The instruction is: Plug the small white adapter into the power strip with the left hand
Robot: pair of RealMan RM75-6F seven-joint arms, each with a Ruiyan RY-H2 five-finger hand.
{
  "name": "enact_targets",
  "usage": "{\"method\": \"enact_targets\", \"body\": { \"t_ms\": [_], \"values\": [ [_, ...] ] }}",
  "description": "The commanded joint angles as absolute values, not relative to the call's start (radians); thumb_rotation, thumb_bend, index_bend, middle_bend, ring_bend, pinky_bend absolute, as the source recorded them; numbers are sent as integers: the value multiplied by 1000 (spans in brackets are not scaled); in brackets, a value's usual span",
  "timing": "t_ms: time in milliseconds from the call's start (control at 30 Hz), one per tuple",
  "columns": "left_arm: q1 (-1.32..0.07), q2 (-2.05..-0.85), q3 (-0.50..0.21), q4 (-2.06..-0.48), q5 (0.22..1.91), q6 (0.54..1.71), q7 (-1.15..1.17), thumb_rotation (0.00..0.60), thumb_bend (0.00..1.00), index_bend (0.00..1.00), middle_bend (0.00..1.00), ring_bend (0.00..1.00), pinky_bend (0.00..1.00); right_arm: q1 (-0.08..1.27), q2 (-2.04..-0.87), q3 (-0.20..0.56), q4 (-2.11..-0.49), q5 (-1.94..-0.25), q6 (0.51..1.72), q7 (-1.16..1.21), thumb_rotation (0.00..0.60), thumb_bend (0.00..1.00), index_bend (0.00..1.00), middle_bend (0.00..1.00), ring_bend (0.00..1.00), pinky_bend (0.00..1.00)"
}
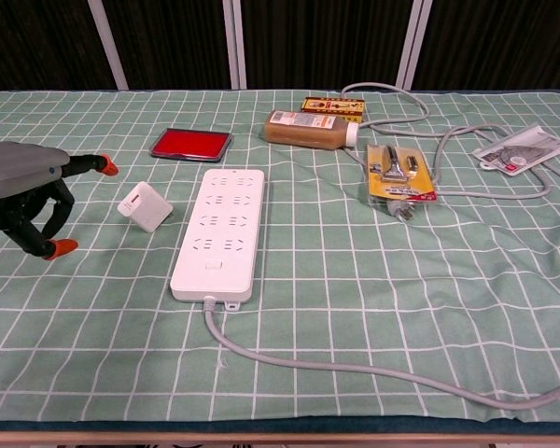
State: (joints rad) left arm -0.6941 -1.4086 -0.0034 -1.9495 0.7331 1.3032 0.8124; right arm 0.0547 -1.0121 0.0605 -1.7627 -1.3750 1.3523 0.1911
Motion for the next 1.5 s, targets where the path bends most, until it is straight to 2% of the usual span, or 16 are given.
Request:
{"method": "enact_targets", "body": {
  "t_ms": [33, 200, 267, 300, 367, 433, 533, 700, 833, 1067, 1300, 1500],
  "values": [
    [-698, -1393, 16, -1967, 731, 1282, 837, 600, 341, 74, 694, 746, 815, 54, -1012, 60, -1763, -1376, 1353, 190, 600, 338, 0, 0, 0, 0],
    [-701, -1403, 23, -1964, 726, 1277, 859, 600, 349, 88, 704, 753, 816, 54, -1010, 60, -1765, -1374, 1353, 191, 600, 338, 0, 0, 0, 0],
    [-694, -1416, 20, -1954, 753, 1305, 858, 600, 321, 88, 702, 753, 816, 54, -1010, 61, -1765, -1372, 1351, 192, 600, 338, 0, 0, 0, 0],
    [-685, -1431, 16, -1944, 785, 1337, 853, 600, 273, 88, 694, 749, 816, 55, -1010, 61, -1765, -1372, 1350, 192, 600, 338, 0, 0, 0, 0],
    [-667, -1455, 8, -1929, 833, 1387, 841, 600, 157, 90, 613, 717, 816, 55, -1010, 61, -1765, -1372, 1350, 193, 600, 338, 0, 0, 0, 0],
    [-649, -1480, -10, -1915, 871, 1437, 822, 600, 118, 95, 508, 696, 816, 55, -1010, 61, -1764, -1371, 1349, 194, 600, 339, 0, 0, 0, 0],
    [-631, -1503, -46, -1905, 884, 1481, 804, 600, 110, 100, 321, 693, 816, 55, -1010, 61, -1765, -1369, 1348, 196, 600, 338, 0, 0, 0, 0],
    [-616, -1519, -108, -1897, 852, 1500, 781, 600, 104, 90, 184, 725, 836, 56, -1009, 61, -1767, -1367, 1345, 199, 600, 338, 0, 0, 0, 0],
    [-607, -1532, -152, -1895, 798, 1489, 757, 600, 154, 122, 186, 789, 887, 56, -1009, 61, -1769, -1367, 1344, 200, 600, 338, 0, 0, 0, 0],
    [-606, -1553, -189, -1881, 740, 1481, 757, 600, 283, 140, 197, 810, 906, 56, -1008, 61, -1771, -1366, 1342, 202, 600, 338, 0, 0, 0, 0],
    [-618, -1614, -250, -1834, 634, 1459, 754, 600, 295, 154, 204, 811, 908, 57, -1005, 61, -1774, -1362, 1336, 209, 600, 338, 0, 0, 0, 0],
    [-634, -1660, -276, -1791, 586, 1443, 759, 600, 303, 170, 215, 811, 908, 58, -1003, 61, -1778, -1359, 1332, 215, 600, 338, 0, 0, 0, 0]
  ]
}}
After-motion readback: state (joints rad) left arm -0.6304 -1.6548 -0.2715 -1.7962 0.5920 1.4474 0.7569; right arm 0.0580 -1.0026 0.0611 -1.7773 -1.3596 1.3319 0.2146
